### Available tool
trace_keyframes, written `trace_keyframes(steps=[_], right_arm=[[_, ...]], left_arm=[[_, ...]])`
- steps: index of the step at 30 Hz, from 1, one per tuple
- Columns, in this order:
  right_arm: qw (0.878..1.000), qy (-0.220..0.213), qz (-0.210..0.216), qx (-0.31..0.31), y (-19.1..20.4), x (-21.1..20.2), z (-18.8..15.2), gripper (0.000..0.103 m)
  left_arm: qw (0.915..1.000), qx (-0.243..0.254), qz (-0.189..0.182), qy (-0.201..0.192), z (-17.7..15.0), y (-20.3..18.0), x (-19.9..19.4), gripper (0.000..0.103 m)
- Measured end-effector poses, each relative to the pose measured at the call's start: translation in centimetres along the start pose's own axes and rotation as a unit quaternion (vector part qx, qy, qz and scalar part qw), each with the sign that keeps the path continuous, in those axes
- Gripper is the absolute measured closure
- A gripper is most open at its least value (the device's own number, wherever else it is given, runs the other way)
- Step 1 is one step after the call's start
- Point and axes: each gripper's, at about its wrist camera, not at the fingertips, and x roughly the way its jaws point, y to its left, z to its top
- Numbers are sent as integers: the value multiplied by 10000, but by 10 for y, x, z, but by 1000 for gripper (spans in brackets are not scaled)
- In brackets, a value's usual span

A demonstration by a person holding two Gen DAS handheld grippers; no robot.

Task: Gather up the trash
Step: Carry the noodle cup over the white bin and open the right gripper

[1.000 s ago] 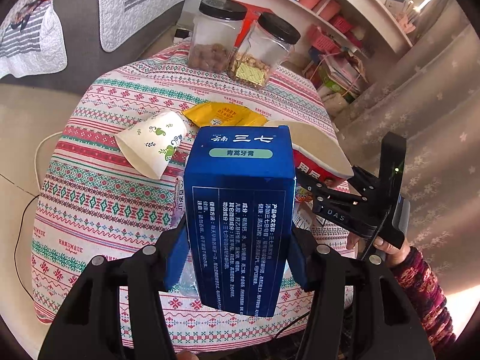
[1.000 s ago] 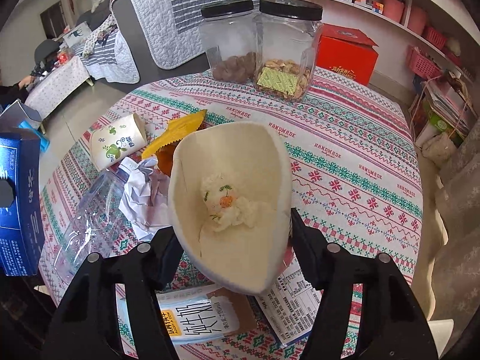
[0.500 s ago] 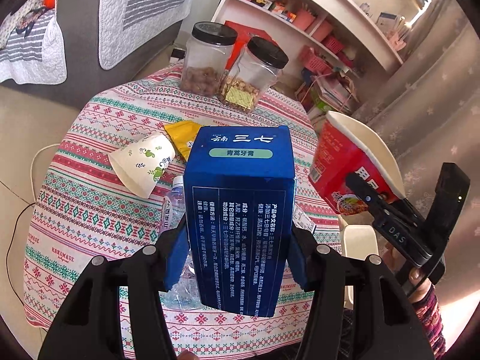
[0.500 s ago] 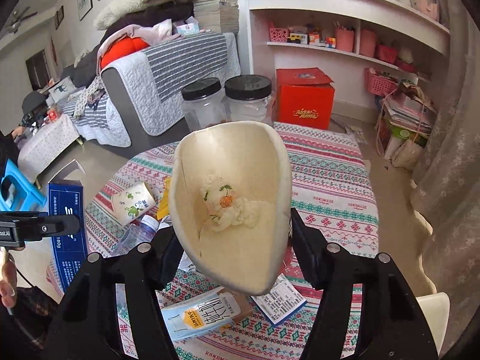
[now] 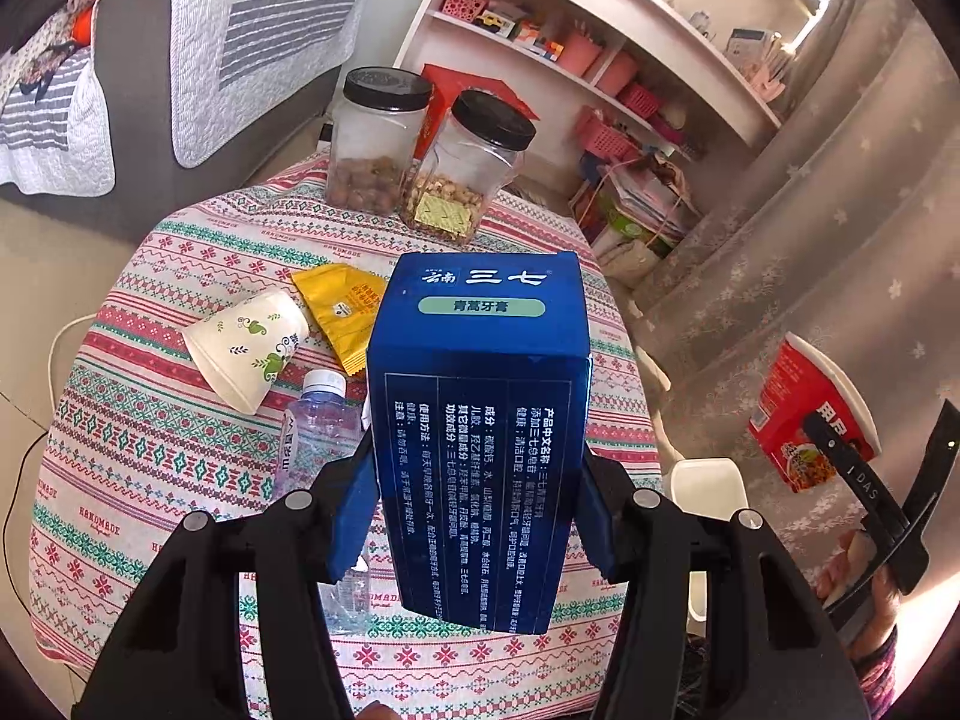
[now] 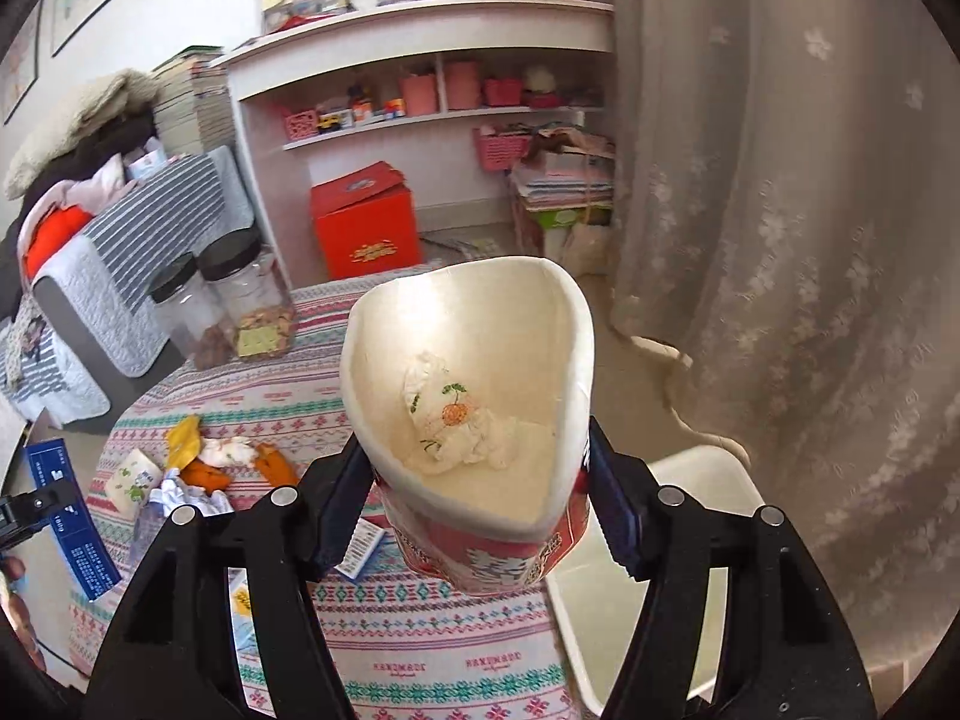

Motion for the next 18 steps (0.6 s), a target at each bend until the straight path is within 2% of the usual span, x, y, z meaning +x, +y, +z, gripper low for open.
trace_keyframes(steps=[3,6,10,12,14,18], right_arm=[[9978,187,-389,499,-32,3,-16,40],[9907,674,-674,975,-63,20,-32,38],[9803,1202,-903,1285,-92,38,-50,35],[9780,1161,-979,1432,-102,36,-52,29],[9771,969,-1036,1584,-112,28,-50,19],[9762,586,-1135,1752,-133,8,-39,16]], left_arm=[[9999,83,-43,-49,-3,-12,2,47],[9996,243,-77,-130,-6,-30,6,47],[9977,646,-129,-143,-16,-70,16,47],[9962,855,-139,-106,-21,-92,25,47],[9950,972,-221,-12,-27,-113,39,47],[9919,1162,-461,228,-36,-159,68,47]])
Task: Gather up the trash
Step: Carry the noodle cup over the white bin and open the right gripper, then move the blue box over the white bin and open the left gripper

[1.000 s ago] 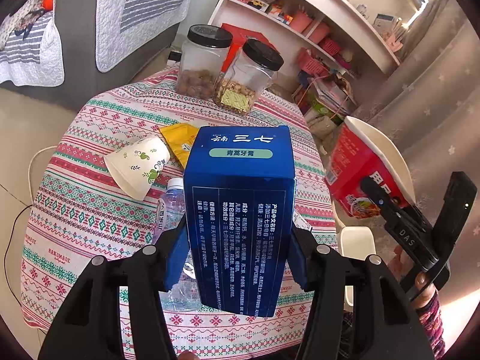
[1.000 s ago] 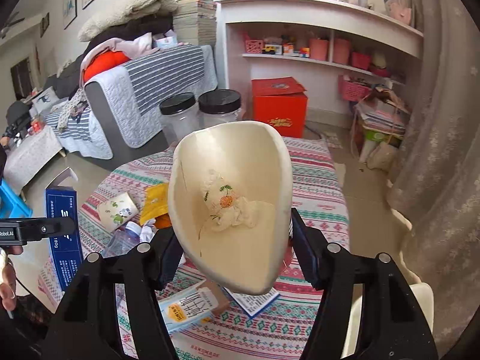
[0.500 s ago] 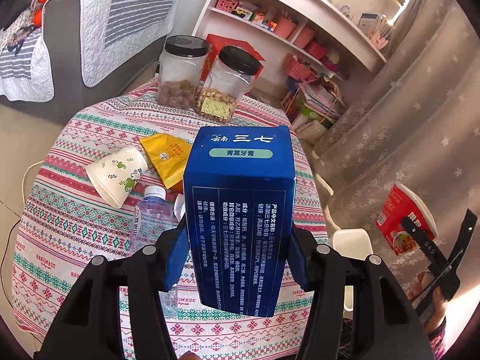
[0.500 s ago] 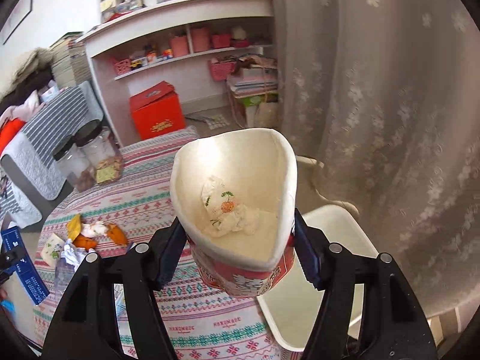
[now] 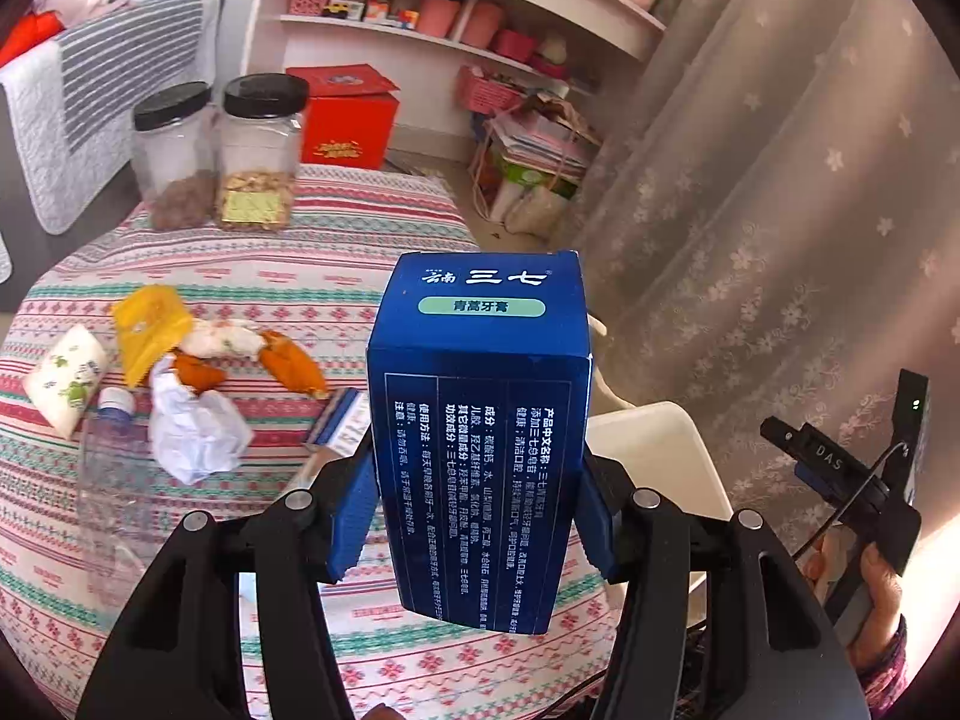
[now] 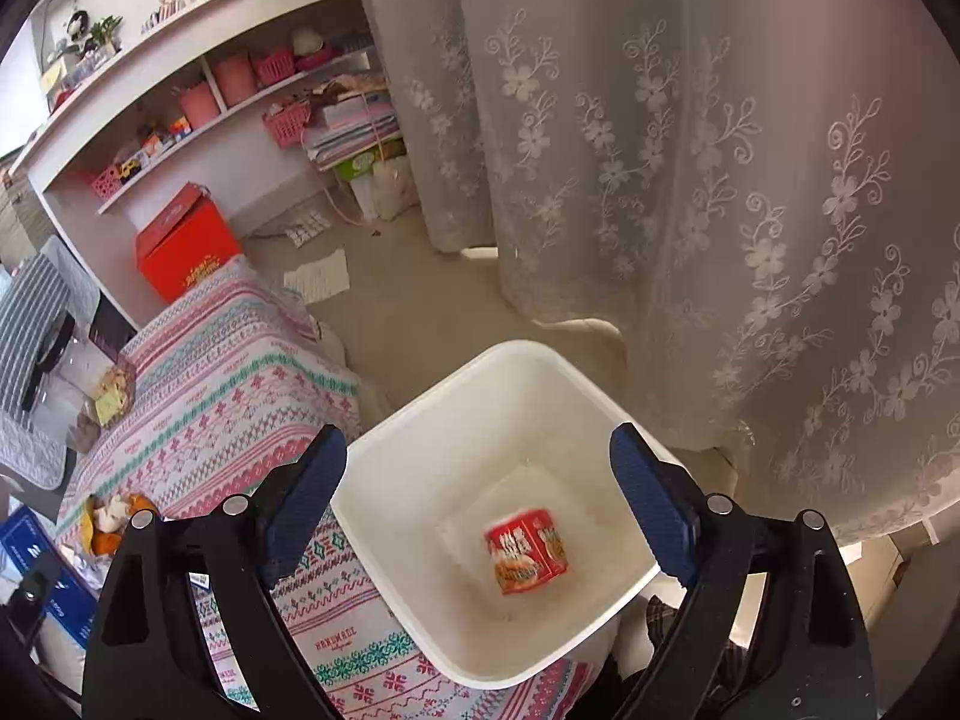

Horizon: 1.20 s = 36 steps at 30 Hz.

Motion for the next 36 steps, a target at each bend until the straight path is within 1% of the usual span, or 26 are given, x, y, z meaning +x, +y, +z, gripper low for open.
trace_keyframes(steps=[1,5,8,12,16,18,20,21,22,24,25,28,32,36], right_arm=[[9999,-94,-6,50,-5,-5,4,14],[9985,-530,-33,128,-24,-23,19,11],[9967,-791,-43,180,-34,-34,26,9],[9953,-943,1,232,-43,-42,31,9],[9948,-974,7,283,-48,-45,33,8],[9946,-983,-9,318,-49,-46,34,8],[9944,-1002,-16,339,-48,-47,34,8],[9942,-1020,-21,346,-47,-48,34,7],[9940,-1044,-28,339,-46,-48,33,7],[9937,-1084,-13,288,-41,-50,32,7],[9936,-1099,1,253,-38,-50,31,7],[9942,-1071,59,36,-22,-50,27,7],[9944,-916,205,-482,13,-47,17,7],[9915,-629,420,-1055,52,-40,3,7]], left_arm=[[9999,62,-78,45,1,-12,8,47],[9985,305,-400,236,5,-59,37,47],[9963,418,-633,396,6,-87,58,47],[9927,473,-885,664,9,-112,85,47],[9885,492,-1111,903,9,-129,104,47],[9856,472,-1207,1085,9,-135,113,46],[9828,404,-1259,1286,9,-136,120,40],[9819,349,-1300,1335,10,-134,120,30],[9820,290,-1306,1334,11,-131,119,23],[9836,197,-1248,1284,12,-123,114,19],[9844,158,-1204,1277,14,-116,111,19],[9889,109,-906,1177,16,-93,96,19],[9945,251,-262,979,21,-57,69,19],[9953,215,459,828,33,-6,41,19]])
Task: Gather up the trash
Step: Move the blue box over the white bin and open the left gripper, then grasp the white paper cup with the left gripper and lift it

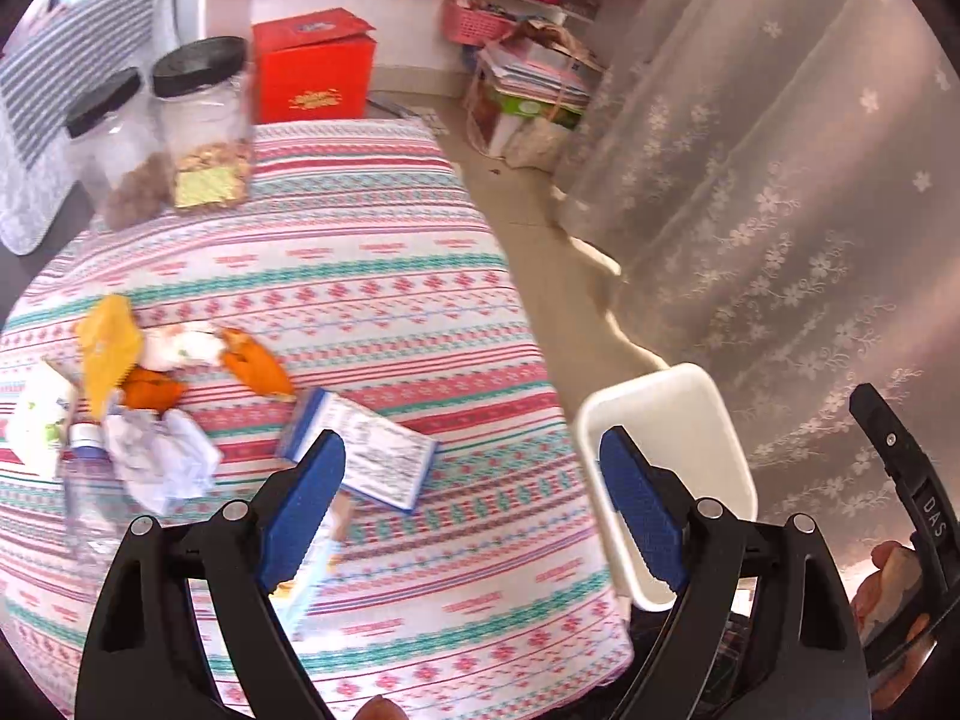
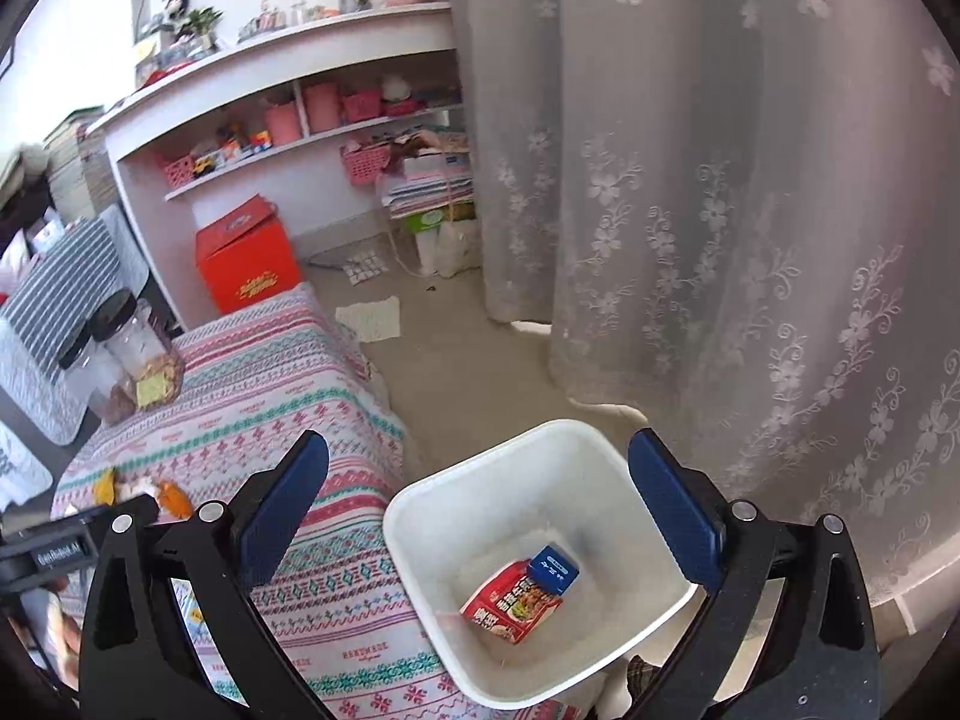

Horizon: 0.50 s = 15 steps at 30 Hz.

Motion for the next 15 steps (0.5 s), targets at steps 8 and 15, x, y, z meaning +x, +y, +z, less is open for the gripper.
trace_keyframes(steps=[8,15], right_arm=[[9930,688,669,-684,70,17,-17,7],[9845,1129,952,-950,105,32,-27,7]], left_arm=[[9852,31,1611,579,20,127,-19,19],[9473,34,2655,1794,17,231,22,19]])
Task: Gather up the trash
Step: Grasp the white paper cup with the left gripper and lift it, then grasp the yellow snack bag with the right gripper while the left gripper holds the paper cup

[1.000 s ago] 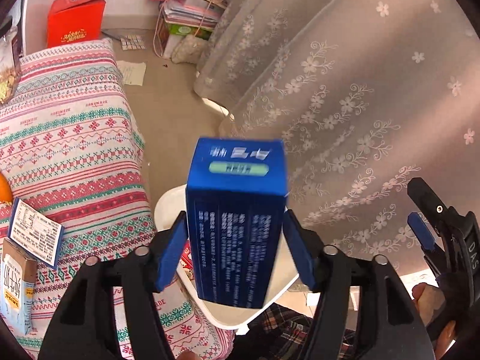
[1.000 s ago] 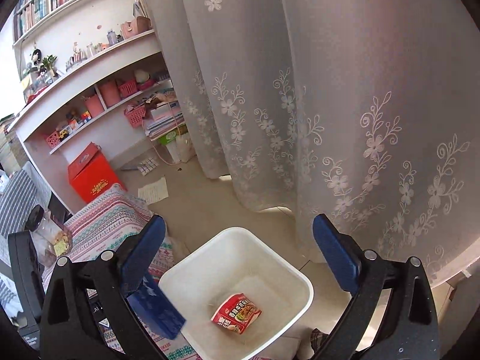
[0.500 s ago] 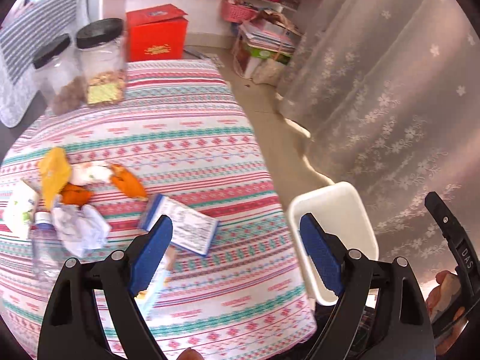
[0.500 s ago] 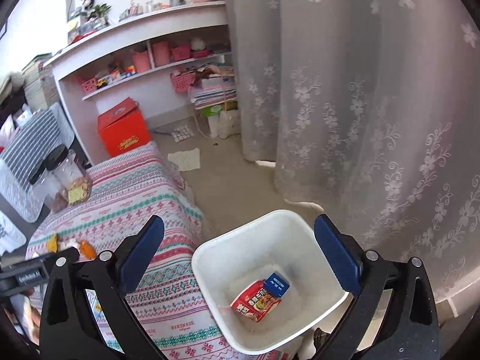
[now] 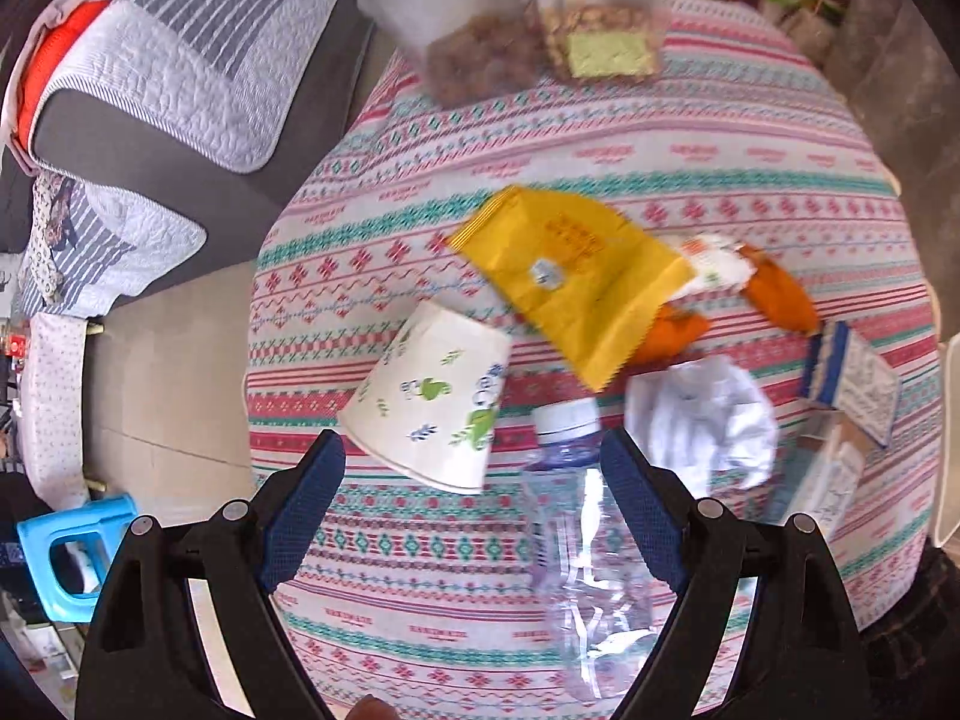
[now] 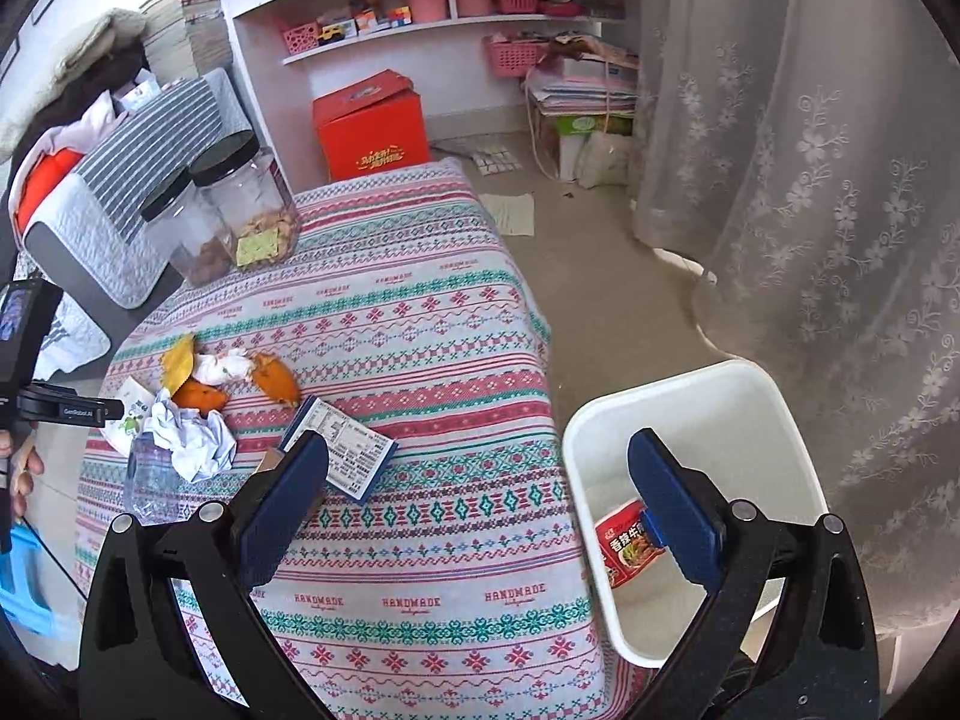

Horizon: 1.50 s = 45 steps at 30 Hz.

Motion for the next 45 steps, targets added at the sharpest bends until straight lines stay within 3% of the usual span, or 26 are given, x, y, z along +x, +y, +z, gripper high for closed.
trace_keyframes(steps=[2,12,14,18,21,24,28,30,33,39,45], right_arm=[[10000,79,21,-39,6,5,0,7],[9994,252,-94,-239,16,20,0,7],[9994,260,-83,-226,16,22,1,7],[9993,185,118,-296,22,22,2,7],[9972,158,396,-613,41,25,5,7],[9918,385,946,-774,67,35,13,7],[9720,1059,1941,-794,123,66,31,8],[9664,1228,2102,-824,153,81,40,11],[9613,1396,2222,-836,194,105,51,18],[9596,1698,2075,-850,250,153,61,23],[9572,1849,1972,-1030,281,187,60,33]], left_arm=[[9997,34,142,174,4,8,18,19],[9981,-137,-45,597,20,29,70,19],[9977,-233,-245,586,16,36,73,27],[9964,-551,-618,175,-2,57,56,43],[9889,-1036,-1024,-306,-29,76,26,47],[9680,-1672,-1685,-810,-64,87,-14,48],[9212,-2535,-2572,-1453,-113,99,-61,48],[8995,-2811,-2878,-1707,-128,106,-72,48],[8784,-3074,-3023,-2062,-139,121,-86,48],[8474,-3315,-3244,-2585,-137,144,-95,48],[8539,-3199,-3189,-2585,-128,145,-90,48]])
